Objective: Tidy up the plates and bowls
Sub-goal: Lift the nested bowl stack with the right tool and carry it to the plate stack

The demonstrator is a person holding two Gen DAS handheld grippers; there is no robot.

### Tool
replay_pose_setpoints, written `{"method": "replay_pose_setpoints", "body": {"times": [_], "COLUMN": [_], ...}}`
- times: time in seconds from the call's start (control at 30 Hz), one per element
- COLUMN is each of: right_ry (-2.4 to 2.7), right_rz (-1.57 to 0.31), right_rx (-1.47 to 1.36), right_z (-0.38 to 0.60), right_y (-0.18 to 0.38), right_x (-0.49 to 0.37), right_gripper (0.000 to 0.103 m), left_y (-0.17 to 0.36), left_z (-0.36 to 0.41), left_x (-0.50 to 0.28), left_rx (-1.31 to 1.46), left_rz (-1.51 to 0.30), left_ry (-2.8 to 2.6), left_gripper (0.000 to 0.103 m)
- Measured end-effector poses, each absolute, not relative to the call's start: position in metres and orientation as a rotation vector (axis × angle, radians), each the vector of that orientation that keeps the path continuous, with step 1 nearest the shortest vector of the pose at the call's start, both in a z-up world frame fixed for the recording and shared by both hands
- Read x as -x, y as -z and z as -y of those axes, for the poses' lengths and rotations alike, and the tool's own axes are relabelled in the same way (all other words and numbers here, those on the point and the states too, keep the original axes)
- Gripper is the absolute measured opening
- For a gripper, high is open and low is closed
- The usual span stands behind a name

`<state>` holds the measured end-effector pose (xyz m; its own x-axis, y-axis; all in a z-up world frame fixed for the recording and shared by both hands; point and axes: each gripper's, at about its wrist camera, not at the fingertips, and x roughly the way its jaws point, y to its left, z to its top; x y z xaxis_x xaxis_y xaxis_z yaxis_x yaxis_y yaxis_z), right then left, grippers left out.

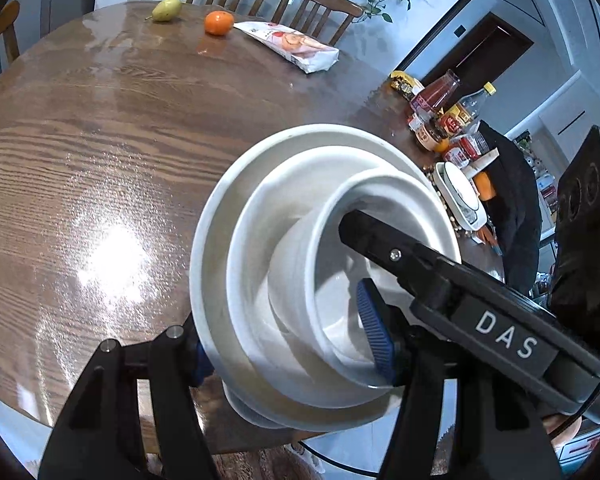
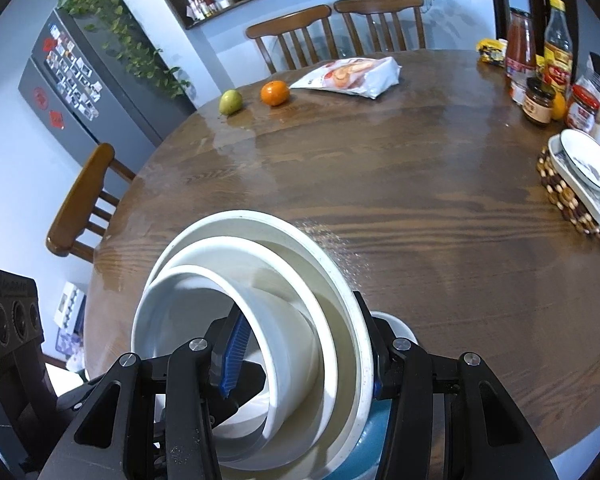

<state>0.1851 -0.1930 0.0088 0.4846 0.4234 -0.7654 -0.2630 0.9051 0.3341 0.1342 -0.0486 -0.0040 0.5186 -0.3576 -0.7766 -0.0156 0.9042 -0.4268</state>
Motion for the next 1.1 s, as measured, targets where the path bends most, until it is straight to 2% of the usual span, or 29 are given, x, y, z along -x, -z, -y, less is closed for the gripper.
{"method": "replay_pose_setpoints", "body": {"times": [1.1], "right_ry": [-0.391], "right_rz": [-0.926], "right_rx": [-0.185], "right_z": [0.213], "right_y": [-0.009], "right_x": [-0.155], "right_gripper": [0.051], "left_y": [0.006], "left_z": [0.070], "left_x": [-0.113], "left_rx": [0.363], "left_rz": [-1.005], "left_ry": [0.243], "left_gripper": [0.062]}}
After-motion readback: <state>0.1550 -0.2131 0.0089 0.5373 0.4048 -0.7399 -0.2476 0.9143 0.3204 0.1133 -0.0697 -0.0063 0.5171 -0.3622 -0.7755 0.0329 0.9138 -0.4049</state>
